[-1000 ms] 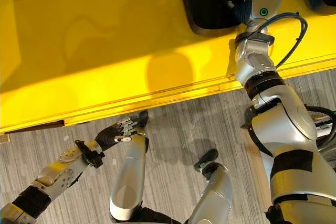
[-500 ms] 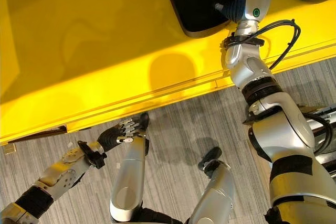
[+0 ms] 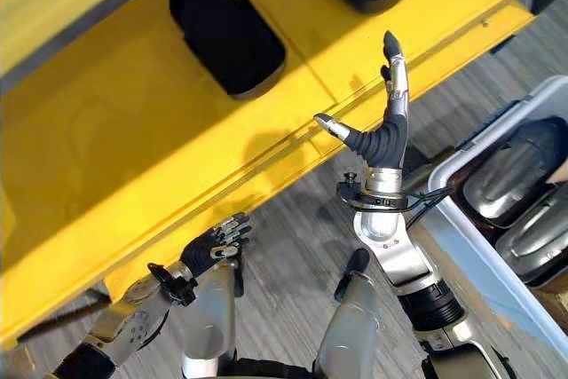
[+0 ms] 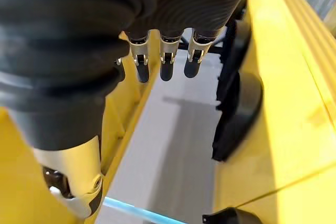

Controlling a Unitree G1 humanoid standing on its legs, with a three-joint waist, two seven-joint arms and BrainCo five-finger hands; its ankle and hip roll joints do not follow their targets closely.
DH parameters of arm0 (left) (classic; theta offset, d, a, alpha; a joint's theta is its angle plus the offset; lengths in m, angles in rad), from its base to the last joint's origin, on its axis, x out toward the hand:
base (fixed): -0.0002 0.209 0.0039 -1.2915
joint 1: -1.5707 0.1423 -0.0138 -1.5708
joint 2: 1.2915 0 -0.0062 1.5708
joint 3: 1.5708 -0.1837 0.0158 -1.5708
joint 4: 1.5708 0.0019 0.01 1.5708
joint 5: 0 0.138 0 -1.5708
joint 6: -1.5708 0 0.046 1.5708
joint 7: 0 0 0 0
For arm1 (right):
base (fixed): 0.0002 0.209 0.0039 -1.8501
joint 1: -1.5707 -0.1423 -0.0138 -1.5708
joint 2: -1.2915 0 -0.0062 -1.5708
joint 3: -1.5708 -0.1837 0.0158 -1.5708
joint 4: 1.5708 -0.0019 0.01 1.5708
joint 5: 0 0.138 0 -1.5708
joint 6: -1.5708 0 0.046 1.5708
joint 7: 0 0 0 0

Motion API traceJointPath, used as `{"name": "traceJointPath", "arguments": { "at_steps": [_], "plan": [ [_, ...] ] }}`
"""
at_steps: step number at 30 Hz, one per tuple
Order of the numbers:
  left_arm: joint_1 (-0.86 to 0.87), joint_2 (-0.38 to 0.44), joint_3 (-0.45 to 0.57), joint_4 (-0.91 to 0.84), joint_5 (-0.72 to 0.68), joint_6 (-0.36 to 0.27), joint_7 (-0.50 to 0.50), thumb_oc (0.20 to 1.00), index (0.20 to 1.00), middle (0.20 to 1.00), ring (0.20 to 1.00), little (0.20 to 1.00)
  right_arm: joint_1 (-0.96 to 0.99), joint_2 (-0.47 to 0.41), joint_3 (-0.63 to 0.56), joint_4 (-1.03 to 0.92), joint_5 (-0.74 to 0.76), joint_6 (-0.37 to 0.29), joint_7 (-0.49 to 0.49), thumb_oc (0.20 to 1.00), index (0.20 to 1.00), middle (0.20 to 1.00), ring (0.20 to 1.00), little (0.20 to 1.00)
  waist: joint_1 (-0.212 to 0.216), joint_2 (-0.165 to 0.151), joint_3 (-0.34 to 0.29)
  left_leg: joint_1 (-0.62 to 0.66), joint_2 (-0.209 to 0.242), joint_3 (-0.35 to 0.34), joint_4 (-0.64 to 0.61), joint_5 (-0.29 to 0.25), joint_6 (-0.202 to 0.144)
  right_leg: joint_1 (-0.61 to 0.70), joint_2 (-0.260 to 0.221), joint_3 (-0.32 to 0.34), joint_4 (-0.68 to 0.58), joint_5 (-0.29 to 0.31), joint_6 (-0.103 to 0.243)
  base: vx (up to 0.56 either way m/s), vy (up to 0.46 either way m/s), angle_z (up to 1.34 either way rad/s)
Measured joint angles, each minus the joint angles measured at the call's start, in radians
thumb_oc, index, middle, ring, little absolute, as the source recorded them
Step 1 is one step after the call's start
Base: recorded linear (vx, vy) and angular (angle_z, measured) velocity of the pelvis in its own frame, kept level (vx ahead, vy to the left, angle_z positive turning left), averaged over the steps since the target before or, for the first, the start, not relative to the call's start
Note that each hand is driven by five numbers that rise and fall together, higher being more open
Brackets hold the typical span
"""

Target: Move parts from the plastic box to the shelf.

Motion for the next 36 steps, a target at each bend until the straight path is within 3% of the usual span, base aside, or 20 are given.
{"name": "traceJointPath", "arguments": {
  "at_steps": [5,10,16,20,24,29,30,31,32,33,34,35,36],
  "plan": [
    [0.071,0.026,0.035,-0.027,0.001,0.008,-0.045,1.000,1.000,1.000,1.000,1.000,0.282,-0.076,0.004,-0.005,0.060,-0.010,0.123,1.000,1.000,1.000,1.000,1.000,-0.053,0.006,-0.053,0.090,-0.001,0.047,-0.092,0.021,-0.004,0.071,0.013,0.004,-0.095,0.036,0.010,0.03,0.072,-0.18],
    [0.175,0.101,0.073,-0.084,0.000,0.041,-0.165,1.000,1.000,1.000,1.000,1.000,0.395,-0.170,-0.037,0.027,0.095,-0.009,0.185,1.000,1.000,1.000,1.000,1.000,-0.059,-0.008,-0.134,0.170,0.011,0.081,-0.143,0.031,-0.012,0.143,0.038,0.004,-0.169,0.056,0.014,0.06,0.006,-0.13],
    [0.239,0.127,0.065,-0.098,0.011,0.069,-0.226,1.000,1.000,1.000,1.000,1.000,0.487,-0.161,-0.084,0.125,0.157,0.030,0.150,1.000,1.000,1.000,1.000,1.000,-0.079,-0.074,-0.215,0.256,0.023,0.148,-0.163,0.007,-0.014,0.186,0.037,-0.002,-0.204,0.057,0.019,0.12,-0.123,-0.26],
    [0.188,0.127,0.052,-0.098,0.014,0.068,-0.208,1.000,1.000,1.000,1.000,1.000,0.435,-0.130,-0.090,0.142,0.158,0.033,0.056,1.000,1.000,1.000,1.000,1.000,-0.085,-0.072,-0.216,0.265,0.058,0.199,-0.160,0.007,-0.013,0.158,0.047,-0.054,-0.210,0.090,0.013,0.11,-0.301,-0.44],
    [0.115,0.110,0.045,-0.052,0.032,0.037,-0.133,1.000,1.000,1.000,1.000,1.000,0.390,-0.103,-0.123,0.219,0.156,0.032,-0.021,1.000,1.000,1.000,1.000,1.000,-0.114,-0.049,-0.186,0.238,0.090,0.193,-0.104,-0.012,0.016,0.093,0.079,-0.004,-0.109,0.036,-0.013,0.09,-0.301,-0.19],
    [0.087,0.117,0.070,-0.014,-0.003,-0.010,-0.134,1.000,1.000,1.000,1.000,1.000,0.325,-0.107,-0.122,0.310,0.141,0.026,-0.035,1.000,1.000,1.000,1.000,1.000,-0.123,-0.036,-0.157,0.218,0.155,0.189,-0.050,0.008,0.048,-0.050,0.105,0.006,0.183,-0.133,-0.081,0.11,-0.338,-0.15],
    [0.093,0.109,0.084,-0.020,-0.038,-0.021,-0.134,1.000,1.000,1.000,1.000,1.000,0.313,-0.104,-0.118,0.304,0.127,0.023,-0.027,1.000,1.000,1.000,1.000,1.000,-0.114,-0.035,-0.152,0.217,0.172,0.185,-0.059,0.055,0.062,-0.067,0.127,0.006,0.203,-0.154,-0.107,0.09,-0.307,-0.14],
    [0.092,0.109,0.084,-0.020,-0.050,-0.021,-0.134,1.000,1.000,1.000,1.000,1.000,0.305,-0.097,-0.115,0.303,0.118,0.018,-0.019,1.000,1.000,1.000,1.000,1.000,-0.108,-0.042,-0.144,0.211,0.179,0.178,-0.075,0.139,0.074,-0.066,0.142,0.005,0.197,-0.158,-0.116,0.11,-0.362,0.24],
    [0.093,0.101,0.083,-0.020,-0.048,-0.019,-0.143,1.000,1.000,1.000,1.000,1.000,0.314,-0.099,-0.117,0.282,0.116,0.014,-0.016,1.000,1.000,1.000,1.000,1.000,-0.128,-0.047,-0.141,0.184,0.187,0.213,-0.123,0.308,0.072,-0.052,0.146,-0.025,0.194,-0.174,-0.139,0.12,-0.321,0.66],
    [0.093,0.088,0.077,-0.020,-0.047,-0.019,-0.144,1.000,1.000,1.000,1.000,1.000,0.319,-0.107,-0.118,0.278,0.116,0.013,-0.016,1.000,1.000,1.000,1.000,1.000,-0.133,-0.044,-0.143,0.185,0.190,0.240,-0.157,0.370,0.061,-0.037,0.142,-0.050,0.179,-0.183,-0.155,0.05,-0.200,0.81],
    [0.084,0.085,0.069,-0.025,-0.038,-0.012,-0.145,1.000,1.000,1.000,1.000,1.000,0.318,-0.107,-0.120,0.278,0.117,0.012,-0.012,1.000,1.000,1.000,1.000,1.000,-0.132,-0.047,-0.141,0.182,0.180,0.276,-0.138,0.343,0.027,-0.020,0.141,-0.076,0.150,-0.178,-0.168,0.05,-0.104,0.63],
    [0.081,0.084,0.054,-0.023,-0.029,0.016,-0.146,1.000,1.000,1.000,1.000,1.000,0.321,-0.108,-0.125,0.278,0.118,0.011,0.004,1.000,1.000,1.000,1.000,1.000,-0.135,-0.050,-0.139,0.180,0.135,0.310,-0.087,0.220,0.017,0.022,0.146,-0.099,0.090,-0.156,-0.176,0.05,-0.068,0.54],
    [0.081,0.085,0.048,-0.024,-0.029,0.024,-0.148,1.000,1.000,1.000,1.000,1.000,0.333,-0.109,-0.132,0.276,0.120,0.010,0.011,1.000,1.000,1.000,1.000,1.000,-0.139,-0.048,-0.141,0.194,0.093,0.312,-0.084,0.157,0.020,0.053,0.156,-0.114,0.048,-0.144,-0.173,0.07,-0.064,0.49]
  ]
}}
